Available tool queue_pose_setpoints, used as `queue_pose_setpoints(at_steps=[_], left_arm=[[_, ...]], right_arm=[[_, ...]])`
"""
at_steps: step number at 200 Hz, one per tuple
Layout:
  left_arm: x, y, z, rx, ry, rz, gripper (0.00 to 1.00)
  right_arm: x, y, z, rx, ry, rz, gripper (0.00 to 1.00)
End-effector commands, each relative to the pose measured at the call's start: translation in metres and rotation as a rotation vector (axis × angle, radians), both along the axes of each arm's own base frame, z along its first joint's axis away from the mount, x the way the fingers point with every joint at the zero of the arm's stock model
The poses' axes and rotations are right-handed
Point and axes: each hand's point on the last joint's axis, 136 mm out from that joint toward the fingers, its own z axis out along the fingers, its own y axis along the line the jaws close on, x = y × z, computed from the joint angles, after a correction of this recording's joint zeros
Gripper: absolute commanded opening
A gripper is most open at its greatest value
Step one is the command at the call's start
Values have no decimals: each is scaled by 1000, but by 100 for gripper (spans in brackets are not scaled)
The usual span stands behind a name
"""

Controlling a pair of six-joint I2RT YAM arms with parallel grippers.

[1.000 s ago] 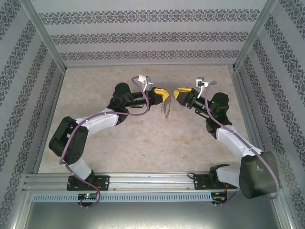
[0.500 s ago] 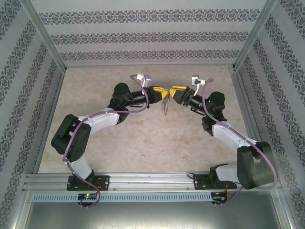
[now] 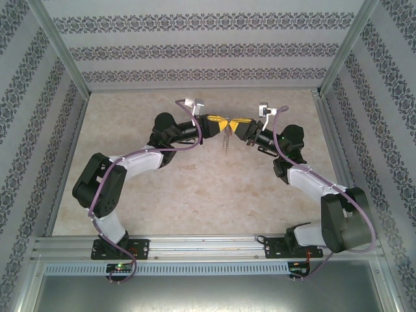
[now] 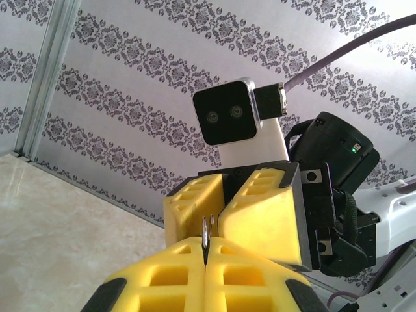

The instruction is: Put the keys on the keyring

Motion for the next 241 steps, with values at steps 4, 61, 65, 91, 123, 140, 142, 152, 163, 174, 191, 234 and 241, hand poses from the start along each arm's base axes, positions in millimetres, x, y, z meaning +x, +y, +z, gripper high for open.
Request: queue_pose_setpoints(at_steps=[4,61,65,91,123,140,142,152,163,174,191,234,241], left_arm=[[1,3,26,-58,-78,-2,0],[1,2,23,-51,-66,-7,0],[2,2,23,-50,-65,-7,0],[2,1,22,-49,-59,-10,0],[2,0,21,-48,-54,-18,0],[2,0,21,-48,-52,-19,0],[2,0,21,-48,-51,-19,0],[2,0,21,-48,-50,-20,0],[2,0,21,-49,-53,-19,0],[2,0,21,-48,-53,-19,0],[2,0,22,-49,-57,-18,0],[1,1,26,-55,-67,-14,0],[2,1,26,-55,-66,-12,0]], right_arm=[[-6,7,20,19,-75,46,26],[-5,9,22,27,-79,55,30],[-6,9,23,28,-82,55,30],[-5,9,23,30,-83,53,28],[-6,9,24,31,-87,58,19],[-5,9,23,31,-84,58,11],[-5,9,23,31,-85,58,10],[-5,9,23,31,-82,59,6],[-5,8,22,31,-82,57,2],[-5,8,21,29,-79,56,0],[-4,5,19,29,-76,44,0],[-3,2,13,26,-59,34,9],[-2,1,13,27,-54,32,21]])
